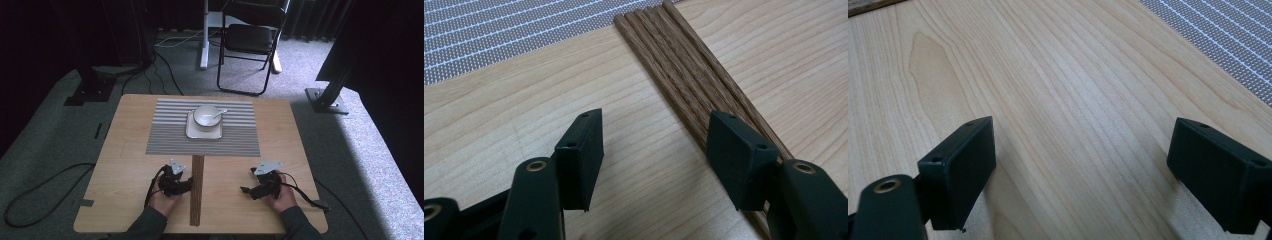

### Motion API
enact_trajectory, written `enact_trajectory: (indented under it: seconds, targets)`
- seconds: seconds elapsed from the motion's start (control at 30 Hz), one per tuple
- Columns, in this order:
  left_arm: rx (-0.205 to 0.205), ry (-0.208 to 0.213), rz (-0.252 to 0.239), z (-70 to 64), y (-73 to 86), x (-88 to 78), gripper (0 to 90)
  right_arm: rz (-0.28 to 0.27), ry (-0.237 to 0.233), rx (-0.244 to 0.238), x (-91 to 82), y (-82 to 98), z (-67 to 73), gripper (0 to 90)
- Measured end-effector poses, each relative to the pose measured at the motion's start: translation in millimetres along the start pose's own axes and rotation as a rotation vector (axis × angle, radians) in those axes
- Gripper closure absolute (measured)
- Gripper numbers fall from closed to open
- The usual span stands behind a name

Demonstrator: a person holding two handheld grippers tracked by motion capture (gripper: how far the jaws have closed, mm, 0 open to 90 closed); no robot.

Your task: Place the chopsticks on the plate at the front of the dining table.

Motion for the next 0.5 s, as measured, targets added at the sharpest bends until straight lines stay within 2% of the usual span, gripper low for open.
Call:
enact_trajectory:
  seconds: [0.23, 0.5]
  targets:
    - [0.014, 0.004, -0.011, -3.6, -0.5, -1.4, 40.6, 0.0, 0.0, 0.0, 0.0, 0.0, 0.0, 11.6]
    - [0.024, -0.002, -0.003, -5.7, -0.6, -2.0, 41.2, 0.0, 0.001, 0.0, 0.0, 0.0, 0.0, 11.6]
Point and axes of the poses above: each handheld gripper's, and its own axes: x roughly forward along the jaws, y roughly out of its underside, z roughly to its left, the point moved 4 cm from there along x, roughly forward along the jaws, and after that the axes turned 4 degrees about z, right-handed, at the moved point
